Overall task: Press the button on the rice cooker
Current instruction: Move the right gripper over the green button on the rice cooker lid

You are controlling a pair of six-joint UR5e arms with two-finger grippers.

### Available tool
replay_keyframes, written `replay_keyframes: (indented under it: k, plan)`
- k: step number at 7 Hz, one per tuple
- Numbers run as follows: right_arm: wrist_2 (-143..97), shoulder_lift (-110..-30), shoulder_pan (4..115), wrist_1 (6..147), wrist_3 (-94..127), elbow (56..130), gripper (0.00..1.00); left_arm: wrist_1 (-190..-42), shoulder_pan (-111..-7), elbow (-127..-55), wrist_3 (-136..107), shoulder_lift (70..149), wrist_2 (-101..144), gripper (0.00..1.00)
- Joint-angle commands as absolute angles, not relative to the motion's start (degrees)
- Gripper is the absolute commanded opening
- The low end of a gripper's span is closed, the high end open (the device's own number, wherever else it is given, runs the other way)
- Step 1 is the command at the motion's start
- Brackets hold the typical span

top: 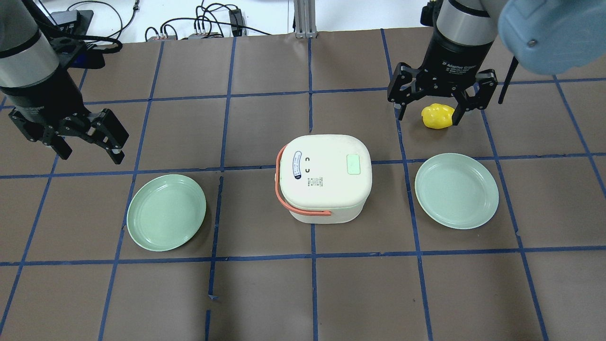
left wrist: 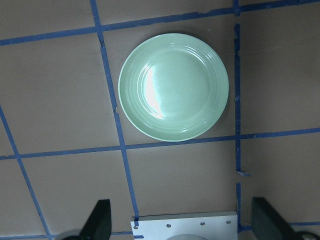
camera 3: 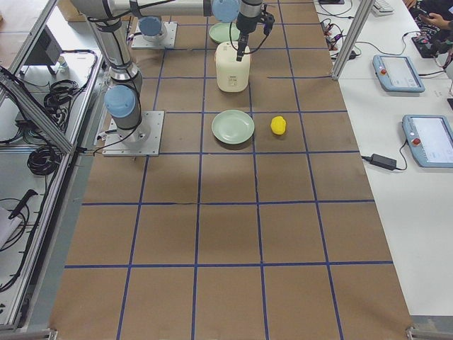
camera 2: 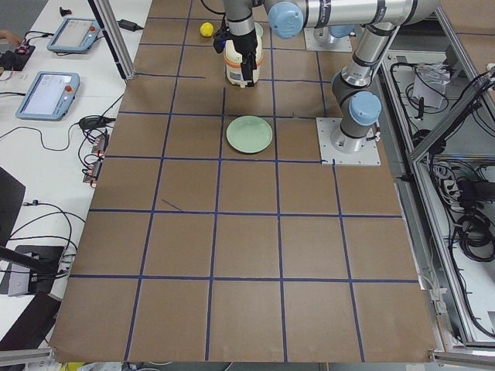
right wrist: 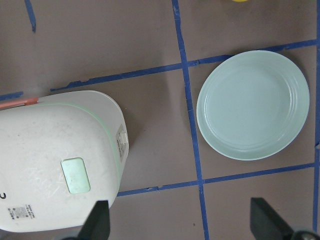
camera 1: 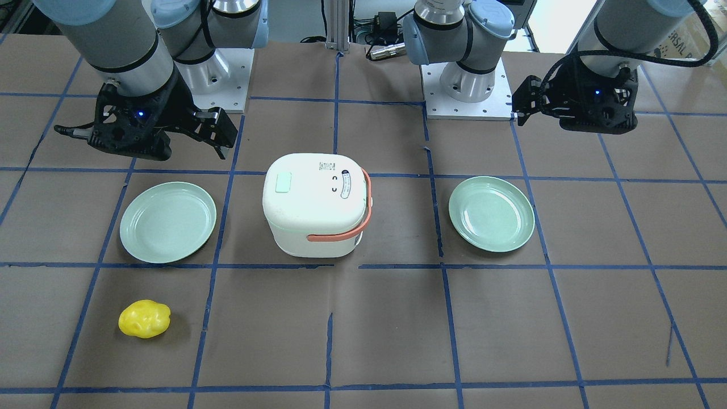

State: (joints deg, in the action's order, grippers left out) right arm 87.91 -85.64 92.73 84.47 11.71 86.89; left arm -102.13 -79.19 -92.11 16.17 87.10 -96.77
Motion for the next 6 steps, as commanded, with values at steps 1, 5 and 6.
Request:
replay_keyframes:
  k: [1, 5, 6]
  plan:
    - [87.89, -85.69, 92.72, 84.46, 11.69, 86.92, 1.00, -102.13, -79.19, -92.11, 16.17, 87.10, -96.77, 1.00]
    - [87.98, -86.22, 92.72, 87.17, 9.08, 86.84, 1.00, -102.13, -79.19, -92.11, 16.17, 87.10, -96.77, 1.00]
    - [87.98, -86.22, 92.90, 87.71, 8.62, 86.84, 1.00, -102.13, -79.19, -92.11, 16.17, 87.10, -96.77, 1.00]
